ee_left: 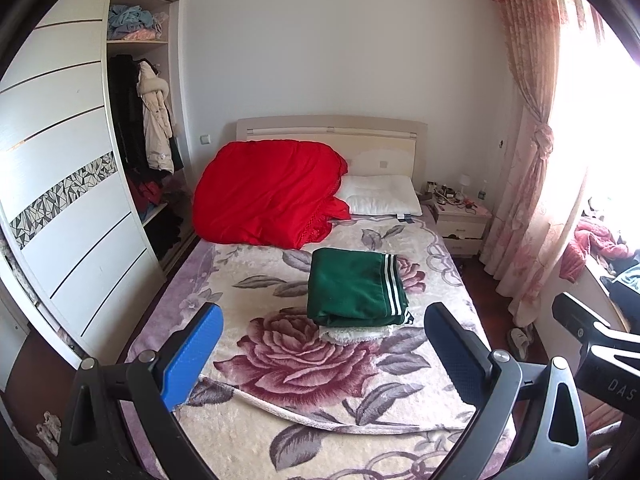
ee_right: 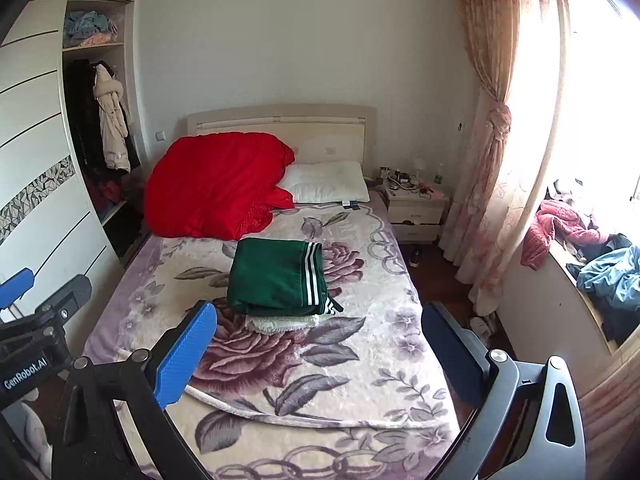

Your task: Fold large clothes

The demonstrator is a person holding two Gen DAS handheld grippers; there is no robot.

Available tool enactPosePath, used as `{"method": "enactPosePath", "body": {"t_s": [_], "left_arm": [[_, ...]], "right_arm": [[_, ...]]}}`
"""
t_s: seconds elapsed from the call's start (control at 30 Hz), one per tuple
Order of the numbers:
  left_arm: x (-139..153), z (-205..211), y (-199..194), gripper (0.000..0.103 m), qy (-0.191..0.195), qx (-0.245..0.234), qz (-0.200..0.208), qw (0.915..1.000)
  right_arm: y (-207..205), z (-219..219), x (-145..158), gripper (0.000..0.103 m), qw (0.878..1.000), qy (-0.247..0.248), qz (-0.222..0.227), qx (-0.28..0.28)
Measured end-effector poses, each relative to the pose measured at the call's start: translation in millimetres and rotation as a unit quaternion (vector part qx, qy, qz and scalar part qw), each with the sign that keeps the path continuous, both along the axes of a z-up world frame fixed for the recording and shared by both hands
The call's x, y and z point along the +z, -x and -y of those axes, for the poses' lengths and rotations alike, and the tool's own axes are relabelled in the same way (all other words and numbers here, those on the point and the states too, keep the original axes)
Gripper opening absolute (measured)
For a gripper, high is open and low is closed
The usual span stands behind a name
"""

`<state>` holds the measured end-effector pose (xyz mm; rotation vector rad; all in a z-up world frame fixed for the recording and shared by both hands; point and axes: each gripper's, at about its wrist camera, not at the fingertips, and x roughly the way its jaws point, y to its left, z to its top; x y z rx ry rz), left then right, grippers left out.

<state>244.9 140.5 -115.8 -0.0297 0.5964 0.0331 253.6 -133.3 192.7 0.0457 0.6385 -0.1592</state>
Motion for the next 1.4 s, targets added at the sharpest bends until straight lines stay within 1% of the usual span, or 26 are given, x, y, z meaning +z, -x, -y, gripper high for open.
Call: {"method": "enactPosePath", "body": {"t_s": [0.17,0.63,1.4], "left_arm": [[2.8,1.2,1.4,0.103,-0.001,-0.003,0.001,1.0000],[12.9,-3.5,4.7,0.103,-0.003,-0.001,0.017,0.9999],[18.0,-1.6,5.9,0.103,-0.003,-0.009,0.019,0.9998]], "right_arm": [[6.7,-2.4,0.8,0.103,1.000,0.000,0.003,-0.002],[3.2,-5.7,7.0,0.103,1.000,0.010,0.010,0.003],[-2.2,-9.3,13.1,0.103,1.000,0.005,0.014,0.012]]}}
